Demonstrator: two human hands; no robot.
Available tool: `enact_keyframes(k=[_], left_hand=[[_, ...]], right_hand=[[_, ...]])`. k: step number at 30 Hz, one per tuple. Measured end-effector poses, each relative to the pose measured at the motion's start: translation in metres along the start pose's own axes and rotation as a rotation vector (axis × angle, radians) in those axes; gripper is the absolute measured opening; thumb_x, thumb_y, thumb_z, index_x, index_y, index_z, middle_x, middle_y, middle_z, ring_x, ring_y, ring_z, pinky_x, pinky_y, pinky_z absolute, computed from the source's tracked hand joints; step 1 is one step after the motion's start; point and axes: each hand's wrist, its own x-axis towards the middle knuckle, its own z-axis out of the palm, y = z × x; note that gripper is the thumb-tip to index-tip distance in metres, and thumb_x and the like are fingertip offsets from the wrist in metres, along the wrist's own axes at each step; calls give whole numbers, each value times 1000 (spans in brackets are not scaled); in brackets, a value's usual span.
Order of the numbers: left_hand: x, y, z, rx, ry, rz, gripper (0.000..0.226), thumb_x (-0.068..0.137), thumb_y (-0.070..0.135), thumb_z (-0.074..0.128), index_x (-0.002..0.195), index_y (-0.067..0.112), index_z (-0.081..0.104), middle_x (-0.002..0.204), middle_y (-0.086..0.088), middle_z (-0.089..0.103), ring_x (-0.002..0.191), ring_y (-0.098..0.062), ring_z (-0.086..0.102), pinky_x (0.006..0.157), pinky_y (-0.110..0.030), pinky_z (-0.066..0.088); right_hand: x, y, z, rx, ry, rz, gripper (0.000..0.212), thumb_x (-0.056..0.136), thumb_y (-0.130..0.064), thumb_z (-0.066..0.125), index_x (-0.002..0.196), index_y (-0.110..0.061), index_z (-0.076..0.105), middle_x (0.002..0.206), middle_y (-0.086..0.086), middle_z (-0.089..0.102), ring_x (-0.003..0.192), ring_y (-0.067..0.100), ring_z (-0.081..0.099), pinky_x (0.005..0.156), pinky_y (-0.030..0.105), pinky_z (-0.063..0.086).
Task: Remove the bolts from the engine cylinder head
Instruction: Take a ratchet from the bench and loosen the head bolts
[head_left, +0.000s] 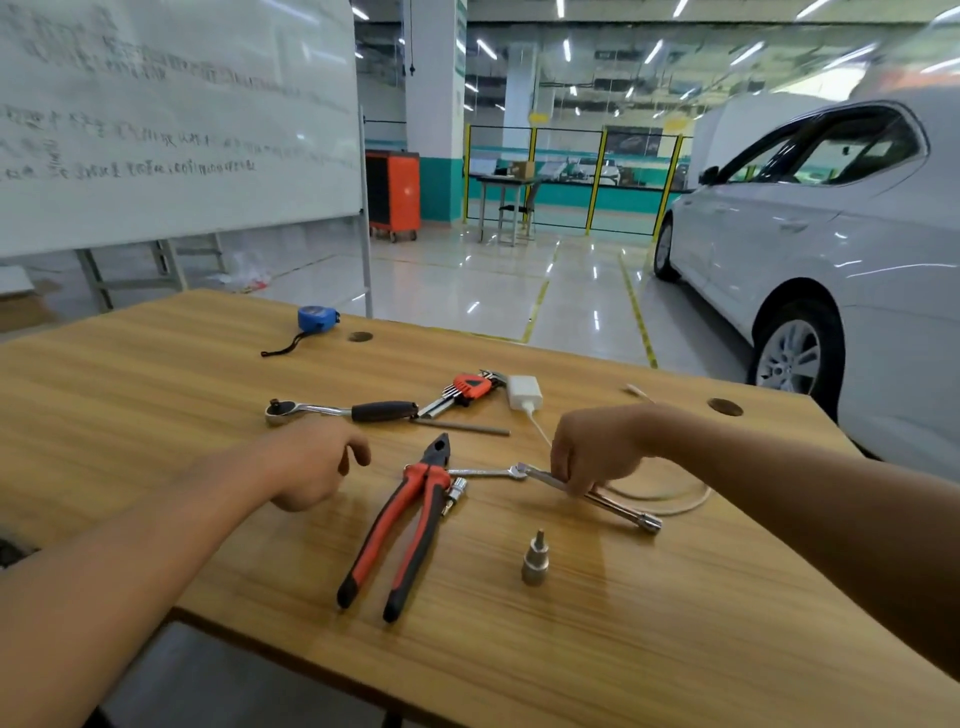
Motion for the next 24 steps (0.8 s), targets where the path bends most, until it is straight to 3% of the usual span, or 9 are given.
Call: enact_keyframes(k=[4, 9, 11, 15, 18, 20, 22, 24], left_hand=[[-11, -14, -15, -183, 65, -5, 36, 95, 4, 56, 126, 24, 59, 112, 5, 63, 99, -7, 60, 78, -19, 47], [-33, 27, -22, -703, 156, 173, 13, 94, 39, 61, 107, 36, 60, 100, 9, 71, 83, -9, 71, 63, -21, 56], [-33, 56, -24, -796, 141, 274, 13, 96, 39, 57, 109, 38, 60, 98, 8, 72, 84, -6, 72, 60, -20, 56], [-24, 81, -23, -549, 162, 261, 25, 100, 17, 53, 121, 25, 64, 97, 9, 70, 83, -6, 68, 63, -17, 48], [-23, 68, -17, -484, 130, 223, 28, 99, 11, 52, 119, 23, 67, 95, 11, 70, 85, -1, 65, 64, -14, 45], [-24, 51, -17, -353, 198, 164, 32, 98, 7, 50, 120, 22, 68, 100, 11, 68, 91, -2, 62, 68, -13, 44], [-24, 32, -17, -241, 265, 72, 32, 97, 8, 52, 121, 21, 68, 110, 7, 68, 101, -7, 60, 79, -17, 45], [-23, 26, -12, -201, 251, 63, 26, 95, 22, 60, 120, 24, 67, 115, 6, 67, 103, -9, 60, 83, -20, 46]], right_hand=[[-19, 8, -8, 569, 77, -130, 14, 91, -1, 66, 103, -6, 69, 89, 7, 72, 81, 17, 71, 76, 31, 61], [-39, -29, -26, 723, 248, -347, 18, 92, -5, 65, 103, -18, 71, 97, 15, 73, 82, 14, 70, 71, 25, 59], [-45, -49, -36, 732, 309, -421, 18, 94, -10, 63, 108, -17, 71, 99, 12, 73, 83, 12, 69, 72, 24, 58], [-53, -71, -44, 849, 425, -472, 14, 96, -8, 60, 101, -15, 70, 89, 10, 69, 77, 15, 66, 64, 21, 56], [-54, -73, -37, 861, 519, -443, 14, 96, -9, 61, 108, -11, 67, 99, 14, 69, 81, 18, 68, 66, 21, 56], [-54, -70, -32, 887, 565, -431, 14, 96, -10, 61, 108, -13, 66, 102, 13, 69, 85, 18, 68, 65, 20, 57], [-54, -66, -29, 876, 588, -417, 13, 96, -10, 60, 105, -16, 67, 102, 10, 68, 85, 16, 68, 66, 21, 59], [-53, -62, -29, 788, 592, -391, 13, 97, -14, 60, 104, -20, 67, 101, 5, 68, 84, 13, 68, 68, 24, 60]])
